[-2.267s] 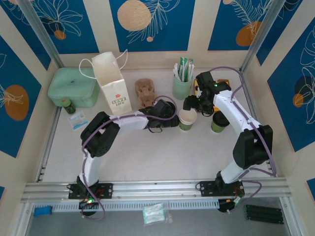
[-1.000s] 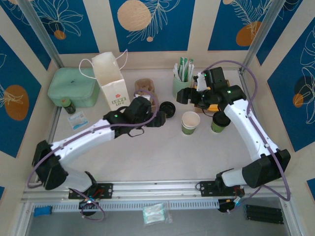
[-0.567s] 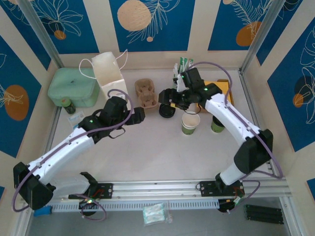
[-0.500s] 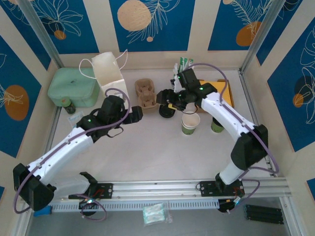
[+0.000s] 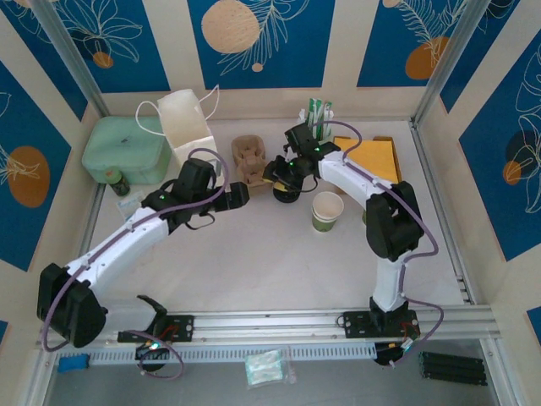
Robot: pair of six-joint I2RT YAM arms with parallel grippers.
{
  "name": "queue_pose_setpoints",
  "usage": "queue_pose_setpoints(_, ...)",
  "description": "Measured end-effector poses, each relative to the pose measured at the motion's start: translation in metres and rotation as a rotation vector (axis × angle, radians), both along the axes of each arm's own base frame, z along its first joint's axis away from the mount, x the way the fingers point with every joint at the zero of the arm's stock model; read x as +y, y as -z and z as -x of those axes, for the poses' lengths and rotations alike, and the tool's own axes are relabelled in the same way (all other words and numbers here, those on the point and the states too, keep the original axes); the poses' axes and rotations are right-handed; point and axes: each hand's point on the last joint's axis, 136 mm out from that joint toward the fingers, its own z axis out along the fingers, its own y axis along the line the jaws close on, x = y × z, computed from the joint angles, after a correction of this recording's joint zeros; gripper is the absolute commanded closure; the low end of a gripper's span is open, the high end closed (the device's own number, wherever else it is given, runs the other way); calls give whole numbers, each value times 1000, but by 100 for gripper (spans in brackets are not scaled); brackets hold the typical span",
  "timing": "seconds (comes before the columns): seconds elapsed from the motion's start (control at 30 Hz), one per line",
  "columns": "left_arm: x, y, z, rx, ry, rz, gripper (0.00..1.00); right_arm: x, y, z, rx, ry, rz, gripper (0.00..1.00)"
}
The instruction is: Pack the takeout coffee
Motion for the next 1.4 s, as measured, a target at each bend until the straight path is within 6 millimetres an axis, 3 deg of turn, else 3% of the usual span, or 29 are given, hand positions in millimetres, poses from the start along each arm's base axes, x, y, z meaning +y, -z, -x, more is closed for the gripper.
queue_pose_setpoints(0.5, -11, -4, -5, -1, 30, 41, 1, 7, 9, -31, 2, 20, -12, 61)
queue_pose_setpoints(1.4, -15, -9, -8, -9, 44, 65, 1, 0, 25, -24, 42, 25, 7, 63)
